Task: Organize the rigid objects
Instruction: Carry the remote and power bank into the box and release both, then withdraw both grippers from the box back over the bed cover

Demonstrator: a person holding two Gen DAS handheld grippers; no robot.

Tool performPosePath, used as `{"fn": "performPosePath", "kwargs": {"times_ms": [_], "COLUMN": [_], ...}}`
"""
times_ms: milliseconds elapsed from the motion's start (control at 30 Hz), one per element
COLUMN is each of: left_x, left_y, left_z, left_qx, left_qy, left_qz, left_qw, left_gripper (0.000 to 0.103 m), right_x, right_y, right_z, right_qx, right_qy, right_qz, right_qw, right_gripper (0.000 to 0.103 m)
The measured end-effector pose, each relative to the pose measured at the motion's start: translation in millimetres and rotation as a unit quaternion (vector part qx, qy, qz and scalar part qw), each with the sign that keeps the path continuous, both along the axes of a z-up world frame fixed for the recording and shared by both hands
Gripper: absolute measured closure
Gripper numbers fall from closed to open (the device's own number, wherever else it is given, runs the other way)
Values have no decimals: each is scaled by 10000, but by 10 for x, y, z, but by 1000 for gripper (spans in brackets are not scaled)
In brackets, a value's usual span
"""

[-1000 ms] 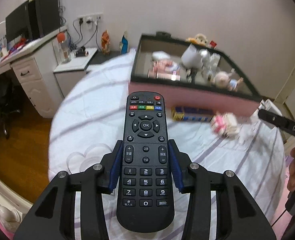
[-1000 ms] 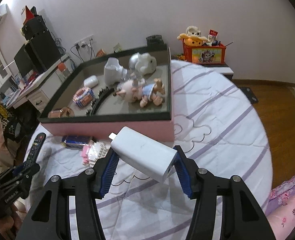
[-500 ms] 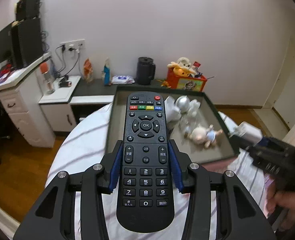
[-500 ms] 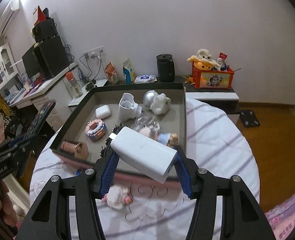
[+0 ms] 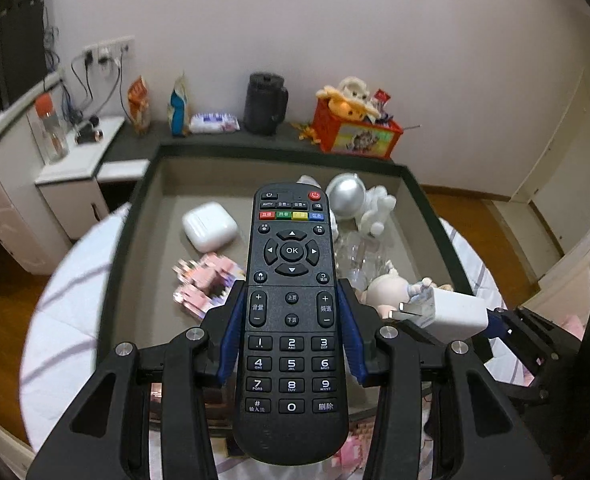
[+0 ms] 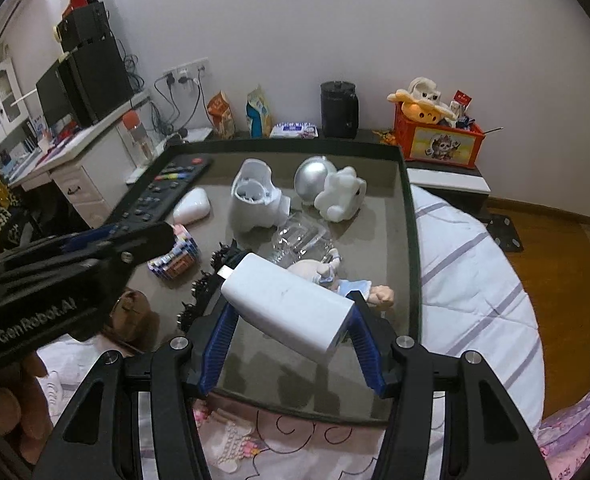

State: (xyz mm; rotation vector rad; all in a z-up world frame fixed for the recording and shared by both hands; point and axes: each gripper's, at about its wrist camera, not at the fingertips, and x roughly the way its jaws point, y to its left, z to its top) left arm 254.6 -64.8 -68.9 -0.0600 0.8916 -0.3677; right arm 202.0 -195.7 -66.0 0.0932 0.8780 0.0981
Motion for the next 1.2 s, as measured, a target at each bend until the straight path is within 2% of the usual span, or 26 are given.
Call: {"fn": "performPosePath", "kwargs": {"times_ms": [233, 300, 333, 400, 433, 467, 533, 800, 933, 1200], "left_x": [87, 107, 105, 89, 64, 31, -25, -342, -561, -1039], "left_y": [-83, -74, -68, -48, -27, -8, 25, 196, 274, 445], "left_z": [-168, -179, -184, -180, -159, -128, -59, 226, 337, 429], "left_qx": [155, 211, 252, 323, 346, 354, 368, 358, 367, 364], "left_qy": [193, 217, 243, 219, 151, 69, -30, -392, -545, -715], "left_qz": [72, 140, 171, 256, 309, 333, 336, 485, 547, 616], "left_qw": [9997, 9994, 9992, 9989, 9988, 9988, 9988, 9974, 9963, 9949], "left_gripper": [59, 56, 50, 12, 7, 5, 4, 1, 0, 0], "right_x": [62, 56, 53, 41, 35, 25, -3, -180, -332, -770], "right_y": [8, 23, 31, 50, 59, 78, 108, 42, -19, -74], "right_z": [-159, -167, -168, -172, -178, -183, -184, -50, 51, 257], "right_qx": [-79, -201, -235, -257, -276, -321, -439, -217, -7, 286], "right_qy": [198, 145, 124, 87, 93, 85, 73, -54, -127, -356], "right_qz": [31, 16, 9, 22, 23, 56, 55, -156, -215, -245], "right_qw": [9998, 9997, 9996, 9996, 9996, 9994, 9990, 9996, 9997, 9987], "right_gripper": [46, 46, 45, 34, 22, 21, 19, 16, 0, 0]}}
